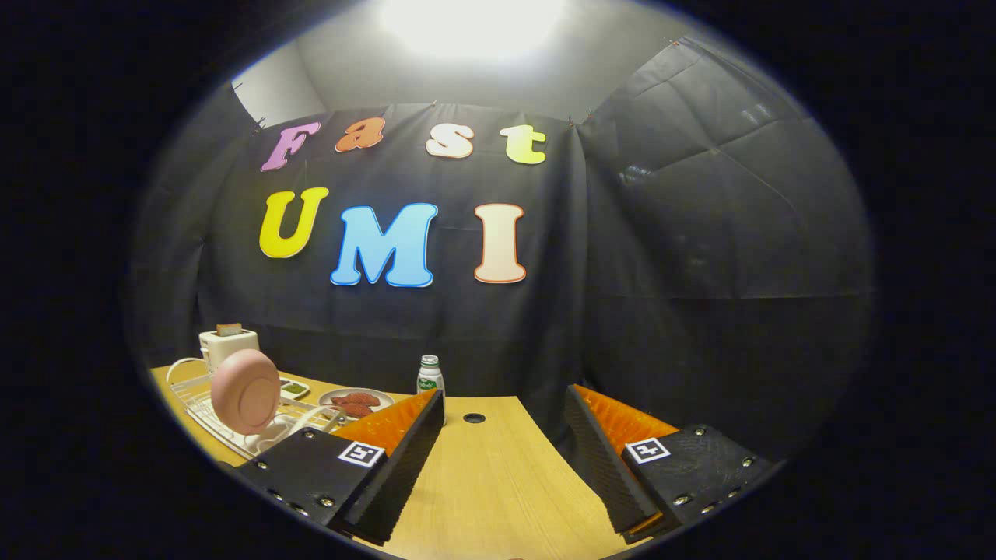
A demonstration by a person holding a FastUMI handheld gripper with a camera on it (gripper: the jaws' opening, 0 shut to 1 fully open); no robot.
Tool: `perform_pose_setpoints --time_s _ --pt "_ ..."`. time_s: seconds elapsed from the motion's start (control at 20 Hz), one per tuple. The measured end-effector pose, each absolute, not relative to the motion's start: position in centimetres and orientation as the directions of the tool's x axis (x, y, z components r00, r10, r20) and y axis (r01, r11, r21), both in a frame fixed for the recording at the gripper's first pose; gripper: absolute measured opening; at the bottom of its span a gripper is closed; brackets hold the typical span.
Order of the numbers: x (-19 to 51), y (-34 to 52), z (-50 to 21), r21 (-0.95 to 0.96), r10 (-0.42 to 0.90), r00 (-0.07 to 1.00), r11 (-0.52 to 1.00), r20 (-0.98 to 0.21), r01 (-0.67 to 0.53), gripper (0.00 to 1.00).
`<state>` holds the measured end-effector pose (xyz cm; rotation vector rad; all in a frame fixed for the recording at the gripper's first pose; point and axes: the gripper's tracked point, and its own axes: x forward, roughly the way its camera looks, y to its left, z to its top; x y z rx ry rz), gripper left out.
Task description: Take the plate from the dish rack, then take the spoon from the basket and place it into the plate.
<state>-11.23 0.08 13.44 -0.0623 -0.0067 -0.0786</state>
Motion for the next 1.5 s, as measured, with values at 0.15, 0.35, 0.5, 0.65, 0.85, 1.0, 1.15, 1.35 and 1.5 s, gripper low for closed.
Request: perform_pose_setpoints --time_s 0.15,0.35,0.5,0.65,0.85,1.0,1.15,1.35,1.5 --pt "-13.8 3.6 16.6 -0.060 -0.054 0.998 0.997 0.031 0.056 0.97" --pt "-15.2 9.6 19.9 -0.037 0.023 0.999 0.999 0.048 -0.021 0.97" --pt "-15.0 14.1 21.4 0.003 0.097 0.994 0.995 0.043 -0.097 0.97" --pt "-13.9 18.1 22.3 0.031 0.173 0.984 0.984 0.037 -0.174 0.97" --pt "-11.3 22.7 21.9 0.032 0.267 0.963 0.963 -0.020 -0.267 0.97" --pt "-9.2 25.9 20.8 0.051 0.330 0.940 0.944 -0.091 -0.326 0.97" --pt "-6.6 28.3 19.1 0.077 0.357 0.919 0.934 -0.169 -0.349 0.97" --pt "-3.1 31.4 16.0 0.111 0.382 0.876 0.924 -0.296 -0.366 0.97" --pt "-0.9 33.3 13.3 0.132 0.396 0.817 0.917 -0.420 -0.377 0.97"
